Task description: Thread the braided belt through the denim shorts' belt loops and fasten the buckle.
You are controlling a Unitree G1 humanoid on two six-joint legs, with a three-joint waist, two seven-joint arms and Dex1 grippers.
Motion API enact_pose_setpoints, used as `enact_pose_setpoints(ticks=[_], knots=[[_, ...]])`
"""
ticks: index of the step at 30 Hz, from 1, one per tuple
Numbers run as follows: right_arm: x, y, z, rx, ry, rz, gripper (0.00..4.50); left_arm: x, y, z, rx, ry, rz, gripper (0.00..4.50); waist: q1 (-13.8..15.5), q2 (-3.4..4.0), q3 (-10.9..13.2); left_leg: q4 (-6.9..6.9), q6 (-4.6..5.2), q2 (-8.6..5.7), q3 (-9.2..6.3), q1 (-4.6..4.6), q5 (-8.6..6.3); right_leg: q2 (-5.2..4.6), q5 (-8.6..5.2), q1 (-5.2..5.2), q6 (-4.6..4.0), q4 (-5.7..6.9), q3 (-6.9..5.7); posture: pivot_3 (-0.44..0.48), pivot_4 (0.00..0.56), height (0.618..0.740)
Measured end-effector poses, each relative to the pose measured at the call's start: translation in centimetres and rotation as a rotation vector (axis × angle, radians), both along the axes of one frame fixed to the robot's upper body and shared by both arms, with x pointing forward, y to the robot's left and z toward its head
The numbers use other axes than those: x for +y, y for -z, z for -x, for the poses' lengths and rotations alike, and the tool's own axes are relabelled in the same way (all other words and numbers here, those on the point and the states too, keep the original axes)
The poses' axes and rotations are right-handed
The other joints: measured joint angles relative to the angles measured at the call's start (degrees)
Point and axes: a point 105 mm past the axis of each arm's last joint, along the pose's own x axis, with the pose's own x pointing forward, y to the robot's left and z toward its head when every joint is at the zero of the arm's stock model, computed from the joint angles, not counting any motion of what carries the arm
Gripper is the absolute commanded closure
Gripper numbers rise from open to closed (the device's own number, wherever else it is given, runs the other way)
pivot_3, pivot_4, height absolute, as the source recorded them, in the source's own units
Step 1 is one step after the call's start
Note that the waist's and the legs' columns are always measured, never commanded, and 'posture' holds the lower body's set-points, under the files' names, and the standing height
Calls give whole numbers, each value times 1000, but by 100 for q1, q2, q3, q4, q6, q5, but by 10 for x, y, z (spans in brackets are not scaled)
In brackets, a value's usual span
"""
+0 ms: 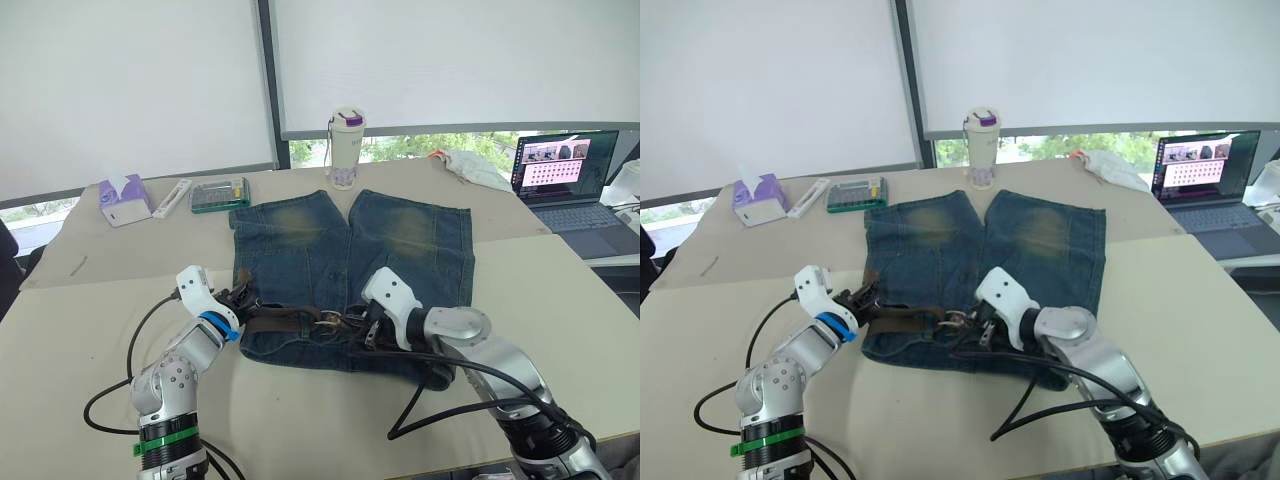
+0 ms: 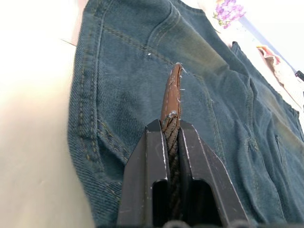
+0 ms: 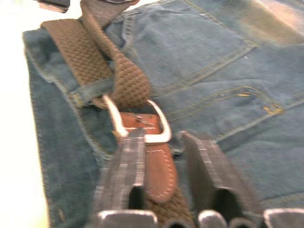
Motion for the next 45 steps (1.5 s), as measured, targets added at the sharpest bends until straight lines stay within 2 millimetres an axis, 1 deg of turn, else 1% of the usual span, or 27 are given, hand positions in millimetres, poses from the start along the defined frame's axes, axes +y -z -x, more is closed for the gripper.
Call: enact_pose_setpoints(ticks=[1, 7, 12, 17, 20, 27, 33, 39, 45], knots=[[1, 2, 1, 10, -6, -2, 4476, 0, -1, 0, -4, -2, 0, 4500, -1, 0, 0, 0, 0, 1, 0, 0, 0, 0, 0, 0, 0, 0, 0, 0, 150, 740], [3, 4, -2, 32, -19, 2, 4476, 1, 1, 1, -3, -4, -3, 4500, -5, 0, 0, 0, 0, 1, 1, 0, 0, 1, 0, 0, 0, 0, -1, 0, 150, 740], [7, 17, -3, 74, -38, 29, 4476, -2, 0, 1, -12, 4, -8, 4500, -6, 0, 0, 0, 0, 1, 0, 0, 0, 0, 0, 0, 0, -1, 0, 0, 150, 740], [7, 15, -11, 51, -38, 44, 4476, -3, 2, 2, -7, 8, -13, 4500, -5, 0, 0, -2, 0, 1, -1, 0, 0, 1, 0, -1, -1, -2, -1, 0, 150, 740], [8, 15, -10, 55, -46, 41, 4476, -2, 5, 3, 1, 7, -15, 4500, -5, 0, 0, -1, 0, 2, -2, -1, 0, 1, 0, -1, -1, -3, -1, 0, 150, 740], [15, 15, -10, 59, -105, 50, 4476, -2, 5, 3, -2, 4, -16, 4500, -11, 0, 0, -2, 0, 2, -2, 0, 0, 1, 0, 0, -1, -3, -2, 0, 150, 740], [20, 19, -8, 74, -159, 64, 4476, 1, 3, 3, -15, -11, -14, 4500, -17, 0, 0, -3, -1, 4, -3, 1, 0, 2, 1, -1, -1, -3, -2, 0, 150, 740], [20, 25, -14, 61, -168, 96, 4476, 2, 4, 3, -15, -14, -11, 4500, -25, 1, -1, -3, -1, 4, -3, 2, 0, 2, 1, 0, -1, -3, -2, 0, 150, 740], [22, 32, -18, 35, -183, 131, 4476, 9, 2, 3, -31, -39, 1, 4500, -47, -4, -14, -7, -2, 6, -3, 10, -1, 3, 1, 6, -1, -3, -2, 0, 150, 740]])
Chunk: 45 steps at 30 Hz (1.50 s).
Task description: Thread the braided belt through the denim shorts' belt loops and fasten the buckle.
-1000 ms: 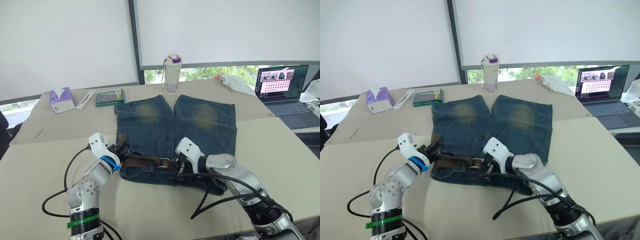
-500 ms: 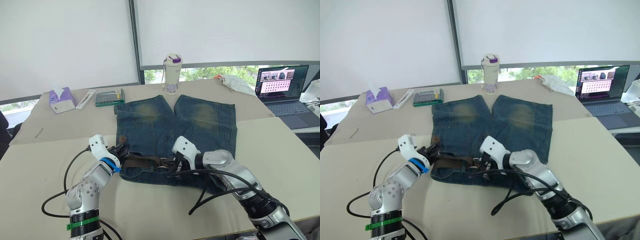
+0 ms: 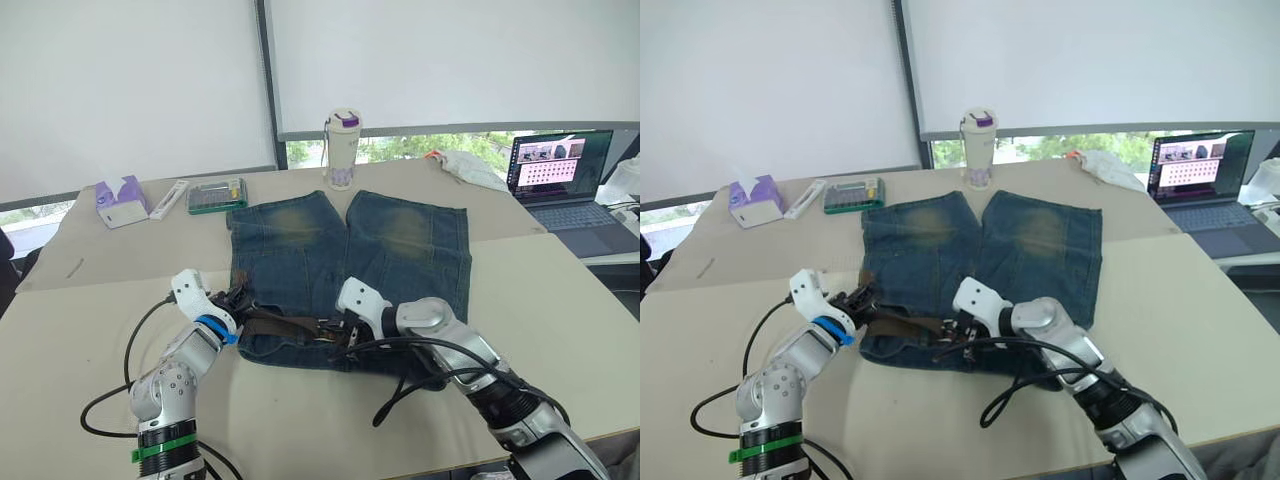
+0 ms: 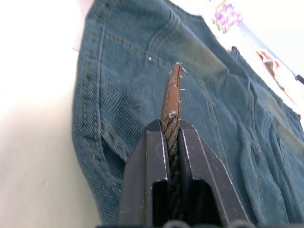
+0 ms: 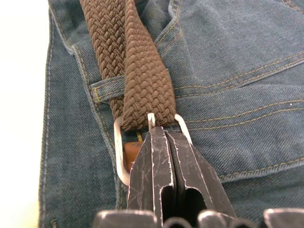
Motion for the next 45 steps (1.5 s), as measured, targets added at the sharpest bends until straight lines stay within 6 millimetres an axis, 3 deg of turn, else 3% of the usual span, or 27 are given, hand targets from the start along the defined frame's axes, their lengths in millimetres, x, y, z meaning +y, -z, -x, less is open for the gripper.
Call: enact_pose_setpoints(ticks=[11, 15, 20, 24, 26, 35, 41, 44, 45], knots=[[6, 3, 3, 1, -56, 8, 4476, 6, -4, -2, -18, -13, -1, 4500, -38, -14, -28, -9, -4, 3, -1, 9, -2, 3, 0, 2, 0, -1, 0, 0, 150, 740], [6, 5, 2, -1, -69, 32, 4476, -3, -22, -11, -71, 19, 18, 4500, -43, -21, -33, -9, -5, 3, -1, 10, -3, 3, 0, 4, 0, -2, 0, 0, 150, 740], [7, 5, 1, -19, -82, 45, 4476, -45, -71, -25, -184, 184, 119, 4500, -46, -32, -44, -8, -5, 1, -2, 10, -3, 1, 0, 6, 0, -4, 1, 0, 150, 740], [6, 6, 1, -32, -82, 55, 4476, -110, -108, -21, -247, 471, 166, 4500, -39, -32, -46, -4, -4, -4, -3, 6, -3, -1, 0, 7, 1, -5, 0, 0, 150, 740], [7, 7, 1, -30, -83, 55, 4476, -132, -111, -16, -240, 562, 181, 4500, -55, -20, -52, -7, -4, -5, -1, 9, -3, -1, -1, 6, 2, -4, 4, 0, 150, 740], [2, 8, 3, -42, -41, 30, 4476, -189, -98, 0, -193, 833, 110, 4500, -20, -13, -58, -7, -4, -15, -3, 17, -4, -1, -3, 13, 5, -8, 3, 0, 150, 740], [-3, 9, 6, -41, -6, -9, 4500, -194, -97, -3, -206, 895, 65, 2385, 14, -5, -62, -5, -4, -17, -3, 16, -3, -3, -4, 11, 6, -9, 5, 0, 150, 740], [-2, 9, 9, -35, 3, -37, 4500, -170, -97, -12, -197, 860, 68, 1408, -17, -5, -62, -7, -5, -12, -3, 17, -3, 1, -4, 4, 6, -4, 6, 0, 150, 740], [-1, 9, 9, -33, 5, -45, 4500, -156, -96, -17, -190, 837, 55, 1408, -38, -4, -63, -9, -5, -10, -3, 17, -3, 4, -4, 2, 5, -3, 6, 0, 150, 740]])
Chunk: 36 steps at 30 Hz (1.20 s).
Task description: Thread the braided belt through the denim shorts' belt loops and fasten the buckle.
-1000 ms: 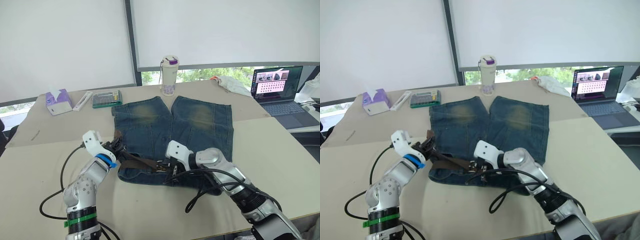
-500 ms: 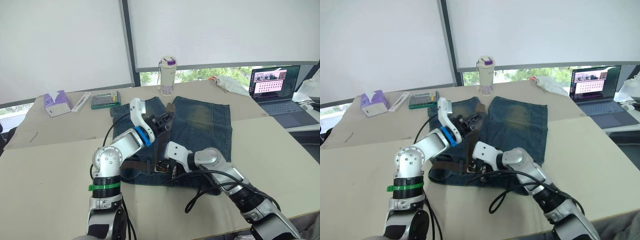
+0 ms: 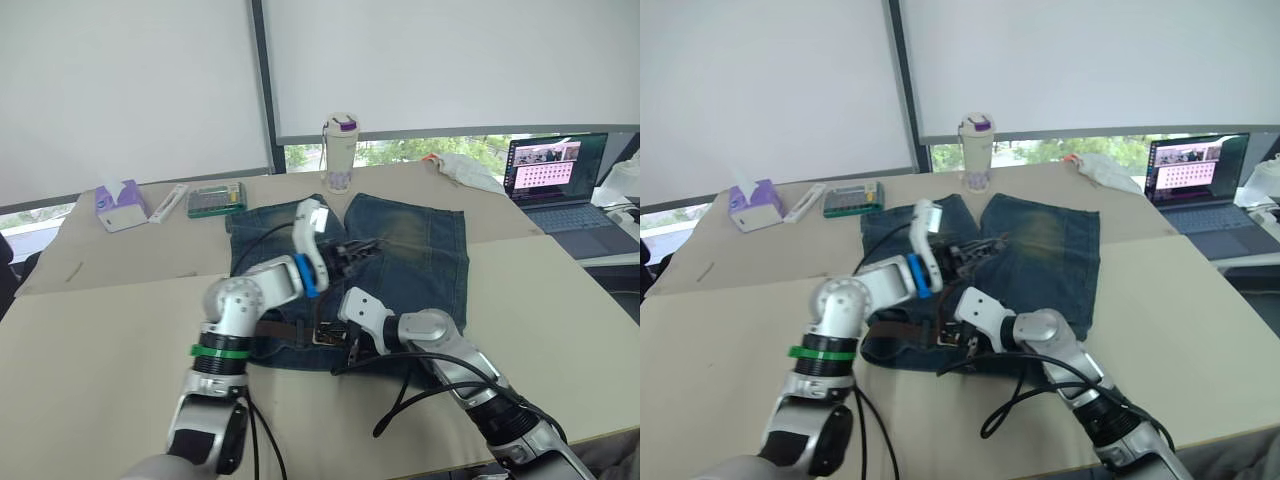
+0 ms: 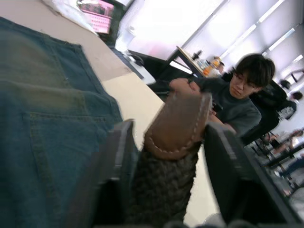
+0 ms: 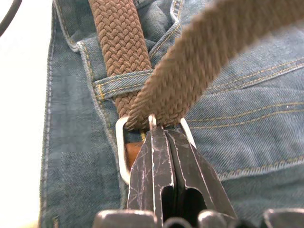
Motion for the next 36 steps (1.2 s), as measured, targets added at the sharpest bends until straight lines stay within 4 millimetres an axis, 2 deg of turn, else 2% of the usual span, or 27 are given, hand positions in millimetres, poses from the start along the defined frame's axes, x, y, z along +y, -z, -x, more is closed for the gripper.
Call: enact_pose_setpoints(ticks=[2, 4, 6, 9, 11, 13, 15, 17, 19, 21, 22, 24, 26, 29, 30, 32, 36], knots=[[1, 1, 2, 4, 5, -17, 4500, 41, 4, -6, -1, -52, -59, 1408, -50, 4, -2, -21, -4, -1, 0, 9, 2, 0, -1, -4, -1, 1, 0, 0, 150, 740], [0, 1, 2, 4, 10, -18, 4500, 66, 11, -2, 8, -57, -102, 1408, -50, 5, -2, -28, -4, -3, -2, 15, 3, -2, -1, 0, 0, -3, 0, 0, 150, 740], [0, 1, 1, 4, 15, -20, 4500, 81, 21, 5, 32, -40, -130, 1408, -28, 3, -1, -27, -3, -10, -10, 14, 3, -8, -1, 0, 1, -6, -3, 0, 150, 740], [2, 2, 0, 5, 13, -25, 4500, 96, 45, 30, 70, 41, -211, 1408, -43, 3, -1, -31, -3, -8, -13, 15, 3, -6, -1, -1, 0, -6, -1, 0, 150, 740], [1, 2, 0, 4, 14, -24, 4500, 92, 59, 42, 91, 88, -239, 1408, -18, 3, -1, -35, -3, -9, -17, 17, 3, -8, -2, 2, 0, -5, -3, 0, 150, 740], [0, 3, -2, 1, 19, -23, 4500, 76, 65, 43, 76, 112, -237, 1408, 36, -4, 0, -34, -3, -10, -20, 17, 3, -10, -1, 7, -1, -6, -7, 0, 150, 740], [-1, 3, -3, 0, 20, -23, 4500, 52, 61, 41, 52, 133, -191, 1408, 63, -11, -2, -33, -3, -10, -18, 16, 3, -11, -1, 9, -2, -7, -6, 0, 150, 740], [2, 3, -2, -2, 9, -22, 4500, 35, 50, 38, 19, 146, -153, 1408, 37, -18, -4, -32, -4, -3, -13, 12, 4, -7, 0, 4, -3, -3, -1, 0, 150, 740], [4, 3, 1, -5, -3, -24, 4500, 36, 41, 34, -2, 115, -127, 906, -16, -7, -11, -44, -8, 6, -8, 14, 5, -3, -1, -3, -4, -4, 6, 0, 150, 740], [5, 3, 4, -5, -10, -28, 4500, 51, 41, 32, 4, 76, -127, 906, -88, 0, -16, -65, -8, 13, 4, 22, 6, 0, -3, -8, -6, -3, 18, 0, 150, 740], [5, 4, 5, -5, -11, -30, 4500, 60, 47, 34, 21, 63, -142, 1070, -98, 3, -17, -69, -8, 13, 7, 26, 6, 1, -3, -7, -6, -3, 23, 0, 150, 740], [4, 4, 7, -6, -9, -29, 4500, 80, 59, 42, 69, 43, -158, 1669, -96, 6, -19, -71, -8, 10, 7, 29, 5, 2, -4, -9, -5, -3, 27, 0, 150, 740], [0, 7, 9, -2, 0, -22, 4500, 94, 63, 46, 102, 21, -140, 2366, -37, -6, -15, -65, -2, 4, 4, 29, 2, -3, -5, -3, -4, -6, 22, 0, 150, 740], [0, 8, 11, -1, 1, -24, 4500, 106, 63, 51, 110, 21, -135, 3325, 18, -19, -18, -63, 4, -3, 2, 31, -1, -9, -5, 5, -4, -7, 14, 0, 150, 740], [0, 7, 11, -4, -1, -25, 4500, 108, 68, 54, 112, 24, -155, 3780, 18, -17, -18, -64, 4, -4, 4, 32, -1, -8, -5, 5, -4, -7, 14, 0, 150, 740], [1, 6, 12, -7, -4, -27, 4500, 106, 80, 57, 126, 35, -191, 4409, 18, -16, -18, -64, 2, -2, 4, 33, 0, -7, -5, 4, -4, -6, 15, 0, 150, 740], [1, 6, 12, -8, -6, -24, 4500, 79, 97, 63, 134, 95, -212, 4459, 28, -20, -19, -64, 0, -1, 4, 30, 1, -8, -5, 3, -5, -8, 16, 0, 150, 740]])
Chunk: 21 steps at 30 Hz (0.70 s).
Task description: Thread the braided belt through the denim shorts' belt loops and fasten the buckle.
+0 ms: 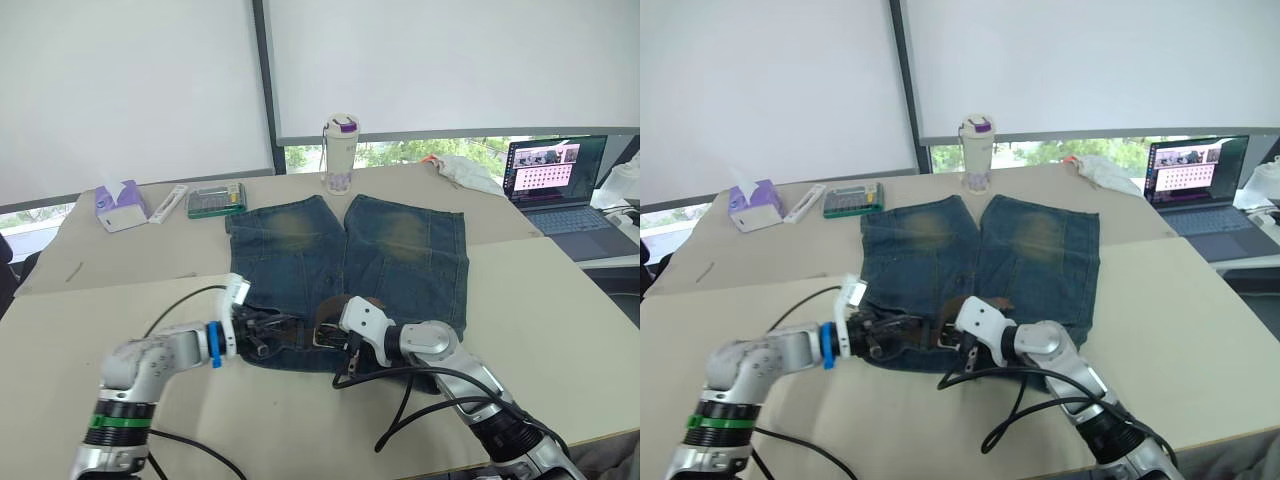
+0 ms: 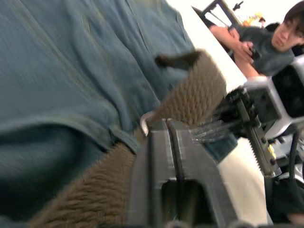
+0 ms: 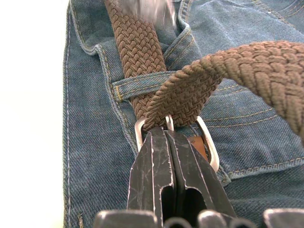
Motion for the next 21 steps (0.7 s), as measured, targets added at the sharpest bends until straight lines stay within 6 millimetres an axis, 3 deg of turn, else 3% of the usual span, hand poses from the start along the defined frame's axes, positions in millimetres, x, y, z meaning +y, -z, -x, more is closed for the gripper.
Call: enact_pose_setpoints(ticks=[7, 13, 21], knots=[[-1, 1, 0, 6, 1, 7, 4500, -29, 15, -4, -101, 48, -111, 4459, 5, -2, -7, -2, 0, 3, 3, 1, 0, 1, 0, 5, 0, -1, 2, 0, 150, 740], [-4, 3, 3, 19, 18, 18, 4500, -28, 32, -13, -144, 34, -233, 4459, 48, 2, -29, -1, 12, 1, 6, 6, -6, 0, -3, 10, 3, -1, 1, 0, 150, 740], [-22, -1, 14, 51, 59, -13, 4500, -24, 32, -15, -184, 38, -251, 4459, 58, -1, -43, 0, 28, 1, 6, 7, -16, 0, -6, 13, 7, -2, 1, 0, 150, 740]])
